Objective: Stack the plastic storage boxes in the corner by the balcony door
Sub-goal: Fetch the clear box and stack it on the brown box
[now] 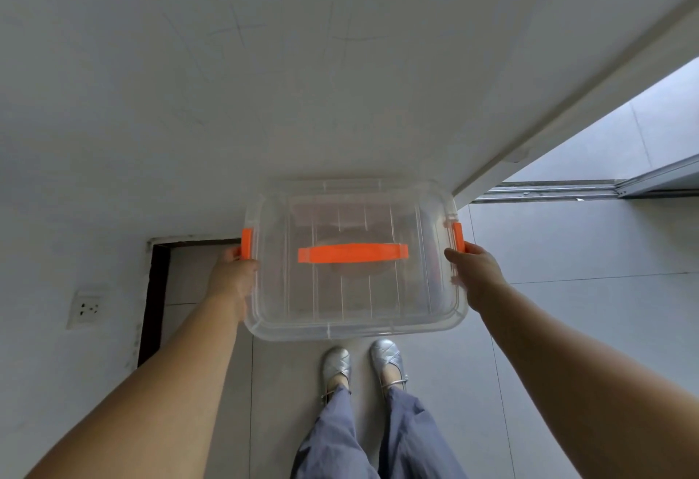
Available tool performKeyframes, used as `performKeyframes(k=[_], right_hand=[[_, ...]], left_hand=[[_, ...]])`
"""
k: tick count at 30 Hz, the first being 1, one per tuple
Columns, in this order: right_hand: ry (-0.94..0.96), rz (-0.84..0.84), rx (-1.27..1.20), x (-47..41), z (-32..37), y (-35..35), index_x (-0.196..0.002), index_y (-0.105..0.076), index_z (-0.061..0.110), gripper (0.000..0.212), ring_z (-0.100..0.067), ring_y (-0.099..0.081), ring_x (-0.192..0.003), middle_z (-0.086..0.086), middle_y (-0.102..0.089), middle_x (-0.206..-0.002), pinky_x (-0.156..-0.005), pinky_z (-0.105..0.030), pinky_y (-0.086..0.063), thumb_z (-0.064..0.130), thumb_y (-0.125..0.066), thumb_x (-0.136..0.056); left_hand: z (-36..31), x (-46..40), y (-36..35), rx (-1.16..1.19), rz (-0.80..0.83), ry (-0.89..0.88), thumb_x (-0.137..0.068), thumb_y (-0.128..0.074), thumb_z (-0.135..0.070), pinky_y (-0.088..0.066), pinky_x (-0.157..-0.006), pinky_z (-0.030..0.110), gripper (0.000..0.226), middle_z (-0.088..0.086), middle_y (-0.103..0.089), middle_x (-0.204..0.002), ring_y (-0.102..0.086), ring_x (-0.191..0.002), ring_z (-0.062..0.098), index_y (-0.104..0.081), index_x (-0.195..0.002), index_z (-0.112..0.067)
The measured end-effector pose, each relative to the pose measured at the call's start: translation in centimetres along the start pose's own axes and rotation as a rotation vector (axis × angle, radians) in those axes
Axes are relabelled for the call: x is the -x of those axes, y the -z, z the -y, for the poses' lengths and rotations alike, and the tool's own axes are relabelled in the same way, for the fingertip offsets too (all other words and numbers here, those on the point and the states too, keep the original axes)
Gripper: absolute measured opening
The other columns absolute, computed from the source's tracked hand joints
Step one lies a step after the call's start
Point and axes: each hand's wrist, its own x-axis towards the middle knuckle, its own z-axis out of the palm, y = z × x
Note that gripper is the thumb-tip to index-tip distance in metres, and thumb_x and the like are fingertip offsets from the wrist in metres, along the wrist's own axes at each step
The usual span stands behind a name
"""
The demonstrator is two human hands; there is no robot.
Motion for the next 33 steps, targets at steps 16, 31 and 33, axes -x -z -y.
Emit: performKeyframes(k=[16,31,33], right_hand=[[0.024,0.008,0.169,-0.1,0.4,0.4,-0.132,-0.050,0.008,0.042,-0.032,-0.058,-0.108,-0.015,-0.060,-0.124,-0.094,-0.044,-0.046,0.020,-0.056,-0.092],[0.077,-0.063,0.071,6.3,1.0,3.8,-0.143,-0.037,0.021,0.065,-0.034,-0.046,-0.131,-0.010,-0.044,-0.146,-0.104,-0.051,-0.040,0.032,-0.065,-0.085],[0.079,-0.073,0.017,7.6,0.1,5.8,-0.143,-0.037,0.019,0.062,-0.034,-0.044,-0.133,-0.012,-0.042,-0.148,-0.105,-0.051,-0.038,0.029,-0.063,-0.087]], left_hand=[[1.1,0.7,-0.2,-0.249,0.006,-0.118,-0.093,-0.048,-0.017,-0.046,-0.099,0.053,0.045,0.017,-0.058,-0.130,-0.058,-0.115,0.038,-0.043,-0.137,-0.017],[-3.1,7.0,-2.8,-0.754,-0.136,-0.349,-0.087,-0.051,-0.042,-0.029,-0.111,0.045,0.065,0.019,-0.027,-0.152,-0.027,-0.141,0.033,-0.033,-0.145,-0.022],[-3.1,8.5,-3.9,-0.762,-0.111,-0.377,-0.086,-0.052,-0.042,-0.034,-0.110,0.044,0.059,0.019,-0.040,-0.144,-0.036,-0.136,0.035,-0.042,-0.140,-0.021]])
